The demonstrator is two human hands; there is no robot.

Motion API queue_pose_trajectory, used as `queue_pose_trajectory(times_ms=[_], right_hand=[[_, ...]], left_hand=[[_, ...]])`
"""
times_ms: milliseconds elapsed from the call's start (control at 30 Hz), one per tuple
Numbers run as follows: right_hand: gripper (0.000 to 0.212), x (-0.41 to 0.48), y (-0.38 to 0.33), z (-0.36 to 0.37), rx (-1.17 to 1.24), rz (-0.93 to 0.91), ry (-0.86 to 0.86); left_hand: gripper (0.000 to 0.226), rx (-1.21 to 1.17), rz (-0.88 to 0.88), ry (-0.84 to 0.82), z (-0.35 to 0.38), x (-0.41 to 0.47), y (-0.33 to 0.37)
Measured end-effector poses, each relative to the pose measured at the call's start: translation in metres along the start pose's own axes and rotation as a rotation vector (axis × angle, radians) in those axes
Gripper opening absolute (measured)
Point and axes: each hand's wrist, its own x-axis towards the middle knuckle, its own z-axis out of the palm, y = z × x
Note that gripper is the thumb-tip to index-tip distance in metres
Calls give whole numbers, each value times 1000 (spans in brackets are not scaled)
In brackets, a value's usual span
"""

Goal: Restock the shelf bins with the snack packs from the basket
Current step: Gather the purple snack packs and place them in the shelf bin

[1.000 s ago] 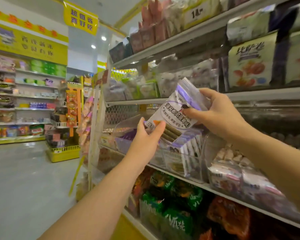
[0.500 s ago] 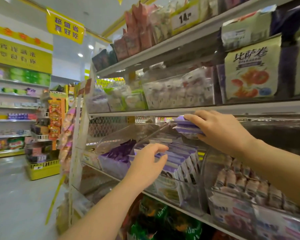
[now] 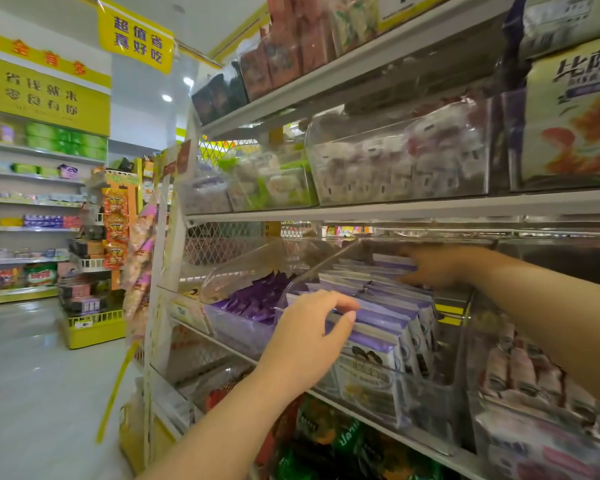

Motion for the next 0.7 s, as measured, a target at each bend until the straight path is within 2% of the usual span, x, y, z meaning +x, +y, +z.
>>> queue_pose_trajectory(times_ms=[100,167,367,500,567,700], right_hand=[[50,4,0,2,53,62,-173],[54,3,0,1,13,65,-202],[51,-26,-30,-12,-28,-44,149],[33,-62,-92,-14,-27,-264,376],[26,-81,-129,-3,6,-396,418],[23,-109,-200,50,128,-545,349]], left_hand=[[18,-12,2,9,2,-3,-1],[19,-4,2,11,3,-5,0],[20,17,15,40,-7,-17,2],[18,30,-43,177,-20,-48,-9],[19,44,-104,278,-27,-74,-21],[22,92,-244,421,-36,-149,-53]])
